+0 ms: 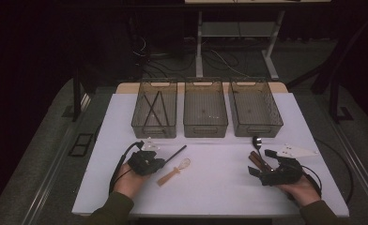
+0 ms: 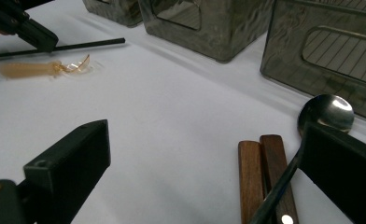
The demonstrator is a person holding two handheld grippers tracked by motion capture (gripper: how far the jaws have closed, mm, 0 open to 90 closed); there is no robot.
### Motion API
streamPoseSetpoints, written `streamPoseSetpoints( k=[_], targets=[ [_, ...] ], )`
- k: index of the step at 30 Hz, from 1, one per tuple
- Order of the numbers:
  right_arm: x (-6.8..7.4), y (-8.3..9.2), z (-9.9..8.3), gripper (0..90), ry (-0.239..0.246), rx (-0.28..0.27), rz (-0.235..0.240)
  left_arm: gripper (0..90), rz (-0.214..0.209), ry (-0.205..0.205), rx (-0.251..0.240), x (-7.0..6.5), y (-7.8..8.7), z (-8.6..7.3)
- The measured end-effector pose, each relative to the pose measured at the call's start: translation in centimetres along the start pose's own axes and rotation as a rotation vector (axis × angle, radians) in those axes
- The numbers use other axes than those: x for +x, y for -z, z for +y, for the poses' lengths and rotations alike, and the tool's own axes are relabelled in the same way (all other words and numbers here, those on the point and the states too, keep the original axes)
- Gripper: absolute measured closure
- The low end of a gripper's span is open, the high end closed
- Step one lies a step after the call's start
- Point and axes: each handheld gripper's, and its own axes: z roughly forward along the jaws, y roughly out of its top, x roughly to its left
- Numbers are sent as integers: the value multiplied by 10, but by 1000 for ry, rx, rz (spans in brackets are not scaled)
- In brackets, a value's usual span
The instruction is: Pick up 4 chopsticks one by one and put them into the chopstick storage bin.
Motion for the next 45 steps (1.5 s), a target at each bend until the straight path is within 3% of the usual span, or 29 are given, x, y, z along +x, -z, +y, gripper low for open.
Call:
streamPoseSetpoints(
  k=[6, 8, 12, 29, 45],
  targets=[
    [4, -7, -4, 25, 1, 28, 2, 858, -19, -11, -13, 1, 4, 1],
    [8, -7, -5, 25, 23, 39, 10, 858, -25, -14, -15, 1, 7, 2],
    [9, -4, -6, 25, 27, 32, 12, 858, -34, -18, -24, 2, 10, 3],
    [7, -5, -4, 25, 28, 34, 5, 857, -64, -10, -124, 5, 32, 11],
    [10, -10, -5, 25, 31, 44, 11, 857, -50, 16, -208, 15, 46, 27]
  ],
)
